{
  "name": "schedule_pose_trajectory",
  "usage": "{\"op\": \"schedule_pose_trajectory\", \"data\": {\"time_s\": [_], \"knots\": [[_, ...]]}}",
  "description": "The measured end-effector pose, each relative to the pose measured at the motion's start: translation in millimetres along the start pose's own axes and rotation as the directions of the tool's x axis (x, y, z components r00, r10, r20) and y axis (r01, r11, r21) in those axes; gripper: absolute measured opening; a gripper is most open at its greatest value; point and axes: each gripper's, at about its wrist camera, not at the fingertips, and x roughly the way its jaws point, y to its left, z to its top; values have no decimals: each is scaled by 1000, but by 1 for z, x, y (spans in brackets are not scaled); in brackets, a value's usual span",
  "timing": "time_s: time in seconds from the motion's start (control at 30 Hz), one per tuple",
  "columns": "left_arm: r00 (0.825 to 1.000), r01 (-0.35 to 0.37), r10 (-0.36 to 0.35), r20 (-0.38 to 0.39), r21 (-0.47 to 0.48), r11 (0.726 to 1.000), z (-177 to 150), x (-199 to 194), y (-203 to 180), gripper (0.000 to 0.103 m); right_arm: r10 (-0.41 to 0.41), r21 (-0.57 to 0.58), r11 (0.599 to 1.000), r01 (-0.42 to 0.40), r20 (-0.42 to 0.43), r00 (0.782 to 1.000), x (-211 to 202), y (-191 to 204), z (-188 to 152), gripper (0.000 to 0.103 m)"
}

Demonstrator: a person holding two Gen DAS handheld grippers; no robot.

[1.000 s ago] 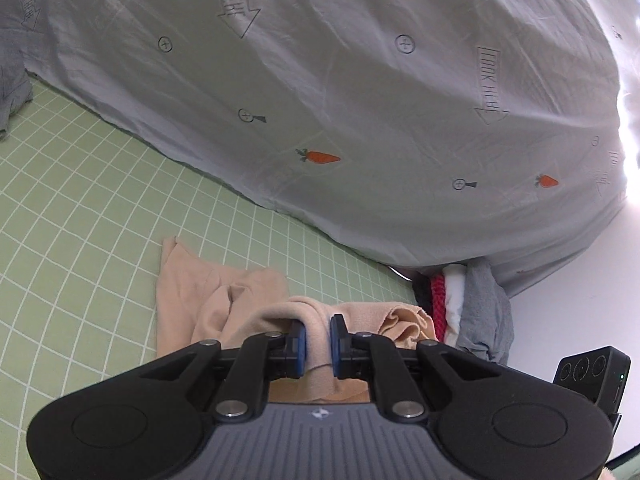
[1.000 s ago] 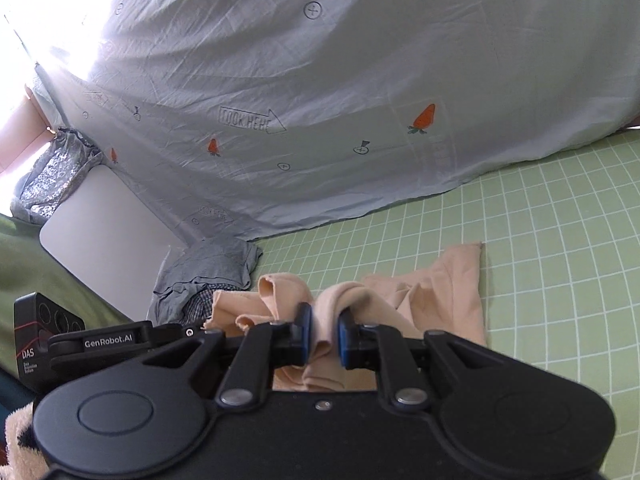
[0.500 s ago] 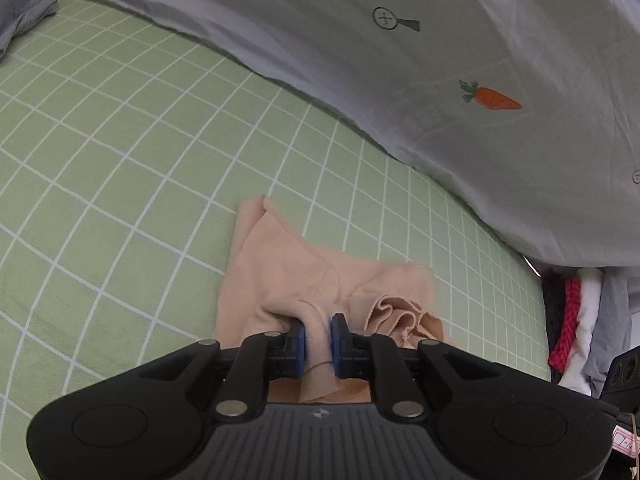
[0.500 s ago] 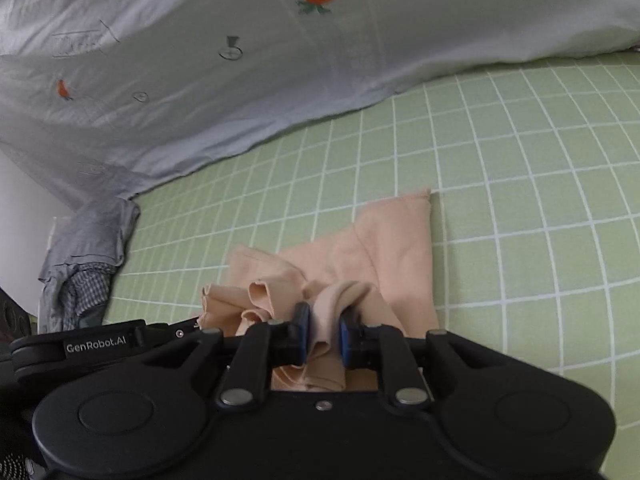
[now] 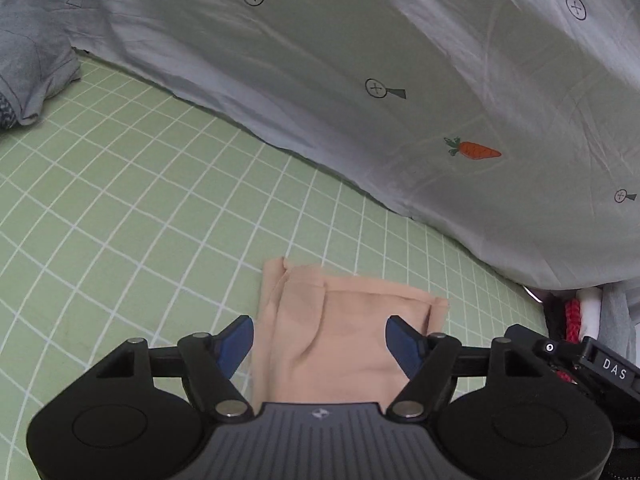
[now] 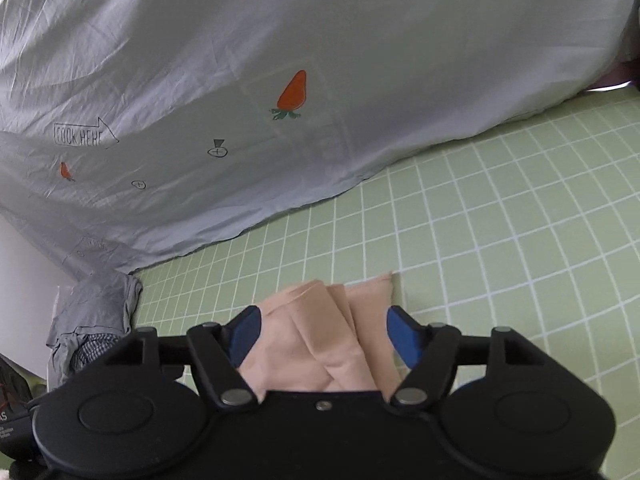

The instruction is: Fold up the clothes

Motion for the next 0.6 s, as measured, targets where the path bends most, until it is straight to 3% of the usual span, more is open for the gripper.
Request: {"op": "schedule_pose_trajectory", "data": {"time_s": [0.07, 0.23, 0.43, 0.6], "knots": [[1000, -24, 24, 11, 16, 1000, -2, -6, -1, 75, -28, -31, 999, 28, -22, 999, 1, 0, -6, 72], [994, -93, 96, -45, 64, 994, -15, 15, 0, 75, -62, -97, 994, 52, -106, 992, 21, 3, -24, 72], [984, -168, 175, -38, 144, 975, -7, 47, -1, 75, -143, -250, 963, 103, -150, 978, 63, 12, -26, 72], [975, -220, 224, -13, 146, 965, 10, 64, 7, 76, -181, -306, 942, 138, -116, 977, 82, 7, -13, 72]]}}
